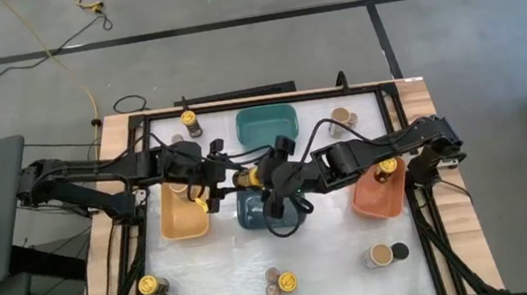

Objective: Sort spices by type
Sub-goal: Put the yellow seasoning bottle into the orange bin, then adjust the orange bin

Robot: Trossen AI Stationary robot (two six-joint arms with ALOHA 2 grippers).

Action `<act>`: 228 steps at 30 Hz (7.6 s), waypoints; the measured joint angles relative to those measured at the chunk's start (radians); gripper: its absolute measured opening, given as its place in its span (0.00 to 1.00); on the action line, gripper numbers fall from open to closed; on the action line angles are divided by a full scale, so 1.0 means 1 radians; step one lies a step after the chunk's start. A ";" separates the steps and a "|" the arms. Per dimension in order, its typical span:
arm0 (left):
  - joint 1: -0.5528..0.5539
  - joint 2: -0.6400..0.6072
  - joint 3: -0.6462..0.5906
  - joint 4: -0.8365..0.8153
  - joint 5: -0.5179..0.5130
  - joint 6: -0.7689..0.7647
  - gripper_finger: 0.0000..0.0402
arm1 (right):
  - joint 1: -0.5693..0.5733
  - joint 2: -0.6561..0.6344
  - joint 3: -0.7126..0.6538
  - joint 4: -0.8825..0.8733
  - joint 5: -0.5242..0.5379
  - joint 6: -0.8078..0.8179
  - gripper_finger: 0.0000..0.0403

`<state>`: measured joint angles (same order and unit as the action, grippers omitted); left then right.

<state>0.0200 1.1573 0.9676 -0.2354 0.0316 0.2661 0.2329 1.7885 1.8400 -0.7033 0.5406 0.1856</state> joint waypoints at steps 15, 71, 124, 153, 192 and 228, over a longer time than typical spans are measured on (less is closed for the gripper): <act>0.000 0.000 0.000 0.004 0.005 -0.044 0.56 | 0.000 -0.001 0.001 -0.012 -0.010 0.015 0.63; -0.041 -0.581 -0.017 -0.387 -0.316 -0.304 0.74 | 0.150 -0.080 -0.009 -0.871 -0.045 0.964 0.63; -0.117 -0.706 -0.286 -0.218 -0.360 -0.473 0.75 | -0.079 -0.524 -0.933 -0.596 -0.152 1.095 0.63; -0.117 -0.706 -0.286 -0.218 -0.358 -0.499 0.75 | -0.114 -0.525 -1.010 -0.550 -0.106 1.168 0.63; -0.117 -0.706 -0.285 -0.218 -0.359 -0.499 0.75 | -0.095 -0.525 -0.854 -0.735 -0.096 1.172 0.85; -0.117 -0.706 -0.285 -0.223 -0.359 -0.495 0.75 | 0.108 -0.438 -0.766 -0.484 -0.346 1.700 0.80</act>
<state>-0.0968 0.4515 0.6827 -0.4584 -0.3279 -0.2287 0.3407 1.3507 1.0737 -1.1873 0.1948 1.8858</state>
